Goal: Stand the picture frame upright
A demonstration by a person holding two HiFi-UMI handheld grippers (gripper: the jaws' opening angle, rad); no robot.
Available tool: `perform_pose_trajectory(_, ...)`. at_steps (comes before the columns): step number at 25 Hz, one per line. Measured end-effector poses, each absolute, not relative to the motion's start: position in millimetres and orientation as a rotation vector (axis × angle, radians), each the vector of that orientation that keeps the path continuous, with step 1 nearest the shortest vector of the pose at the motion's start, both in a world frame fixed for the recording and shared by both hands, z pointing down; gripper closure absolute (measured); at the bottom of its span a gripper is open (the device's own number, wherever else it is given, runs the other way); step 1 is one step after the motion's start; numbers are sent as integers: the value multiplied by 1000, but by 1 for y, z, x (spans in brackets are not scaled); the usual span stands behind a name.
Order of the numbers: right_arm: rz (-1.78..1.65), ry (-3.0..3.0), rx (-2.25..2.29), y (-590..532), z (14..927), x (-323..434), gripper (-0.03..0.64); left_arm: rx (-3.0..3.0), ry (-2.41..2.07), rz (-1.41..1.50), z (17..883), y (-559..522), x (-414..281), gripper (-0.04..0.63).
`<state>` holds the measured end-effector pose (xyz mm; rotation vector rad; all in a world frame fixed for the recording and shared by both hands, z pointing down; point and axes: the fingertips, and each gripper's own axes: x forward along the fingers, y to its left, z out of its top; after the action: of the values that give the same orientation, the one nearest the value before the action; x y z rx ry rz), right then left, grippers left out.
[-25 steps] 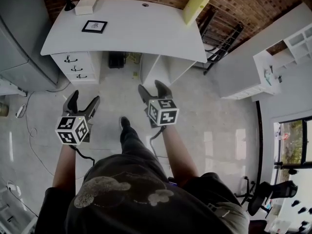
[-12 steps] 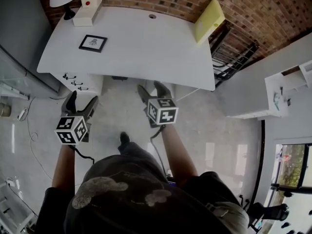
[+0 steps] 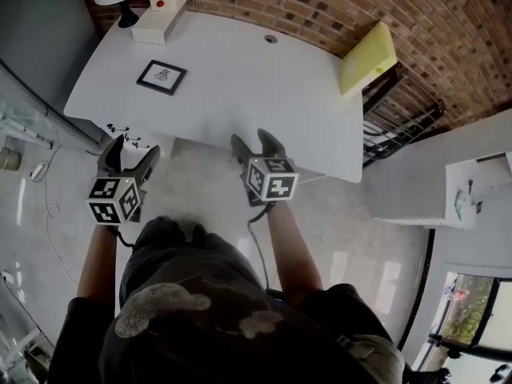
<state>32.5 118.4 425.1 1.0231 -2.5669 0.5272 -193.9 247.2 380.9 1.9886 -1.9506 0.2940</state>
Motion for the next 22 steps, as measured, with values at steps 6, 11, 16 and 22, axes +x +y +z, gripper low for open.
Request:
perform_pose_trajectory(6, 567, -2540, 1061, 93, 434, 27, 313, 1986, -1929, 324, 388, 224, -210, 192)
perform_pose_trajectory(11, 569, -2517, 1069, 74, 442, 3, 313, 2020, -1917, 317, 391, 194, -236, 192)
perform_pose_trajectory(16, 569, -2470, 1088, 53, 452, -41, 313, 2056, -1826, 323, 410, 158, -277, 192)
perform_pose_trajectory(22, 632, -2387, 1172, 24, 462, -108, 313, 2107, -1694, 354, 423, 107, -340, 192)
